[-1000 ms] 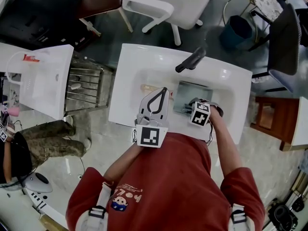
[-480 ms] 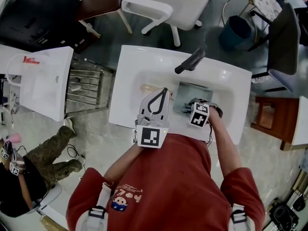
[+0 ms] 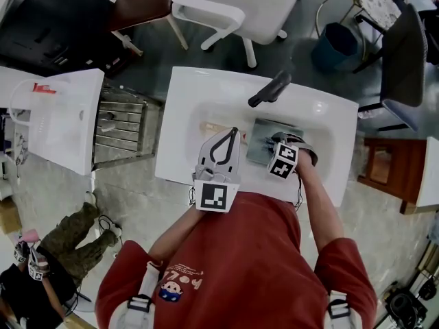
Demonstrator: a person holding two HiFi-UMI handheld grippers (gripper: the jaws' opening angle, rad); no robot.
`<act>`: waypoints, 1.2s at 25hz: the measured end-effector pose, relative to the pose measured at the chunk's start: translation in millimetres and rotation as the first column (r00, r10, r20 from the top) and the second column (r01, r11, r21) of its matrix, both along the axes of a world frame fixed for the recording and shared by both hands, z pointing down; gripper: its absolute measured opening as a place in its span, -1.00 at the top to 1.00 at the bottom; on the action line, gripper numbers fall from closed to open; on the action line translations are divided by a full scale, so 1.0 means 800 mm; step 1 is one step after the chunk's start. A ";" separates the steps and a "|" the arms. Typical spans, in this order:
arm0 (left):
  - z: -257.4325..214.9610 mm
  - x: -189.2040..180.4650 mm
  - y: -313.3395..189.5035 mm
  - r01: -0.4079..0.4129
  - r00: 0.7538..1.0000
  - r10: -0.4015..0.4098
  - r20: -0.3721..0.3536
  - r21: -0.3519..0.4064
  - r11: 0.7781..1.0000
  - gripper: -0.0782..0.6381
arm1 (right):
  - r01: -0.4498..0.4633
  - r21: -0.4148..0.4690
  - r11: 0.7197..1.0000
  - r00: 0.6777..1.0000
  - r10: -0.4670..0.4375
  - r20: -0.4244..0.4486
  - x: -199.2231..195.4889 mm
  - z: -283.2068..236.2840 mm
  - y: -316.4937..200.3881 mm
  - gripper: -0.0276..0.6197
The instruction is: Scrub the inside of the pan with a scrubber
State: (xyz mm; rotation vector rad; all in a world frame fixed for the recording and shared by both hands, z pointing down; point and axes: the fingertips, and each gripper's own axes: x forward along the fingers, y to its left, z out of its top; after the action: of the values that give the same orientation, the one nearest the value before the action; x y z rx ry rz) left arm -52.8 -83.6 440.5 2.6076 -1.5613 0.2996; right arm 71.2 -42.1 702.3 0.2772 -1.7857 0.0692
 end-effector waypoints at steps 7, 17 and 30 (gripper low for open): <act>0.001 0.001 -0.001 -0.003 1.000 0.003 0.006 -0.002 1.000 0.75 | -0.040 0.185 0.982 0.998 0.048 -0.042 0.007 0.007 -0.039 0.42; 0.007 0.001 -0.001 -0.002 1.000 0.002 0.011 -0.004 1.000 0.75 | -0.007 0.336 0.942 0.995 0.040 -0.091 0.007 0.011 -0.062 0.43; 0.008 0.004 0.002 -0.008 1.000 0.008 0.009 -0.009 1.000 0.75 | -0.072 0.066 0.995 0.995 0.067 0.078 0.029 -0.026 -0.026 0.41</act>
State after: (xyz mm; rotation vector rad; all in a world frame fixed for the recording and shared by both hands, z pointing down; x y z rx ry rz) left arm -49.9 -82.2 446.8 2.6107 -1.5486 0.3180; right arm 94.8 -62.7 681.4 0.3905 -1.8555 0.0685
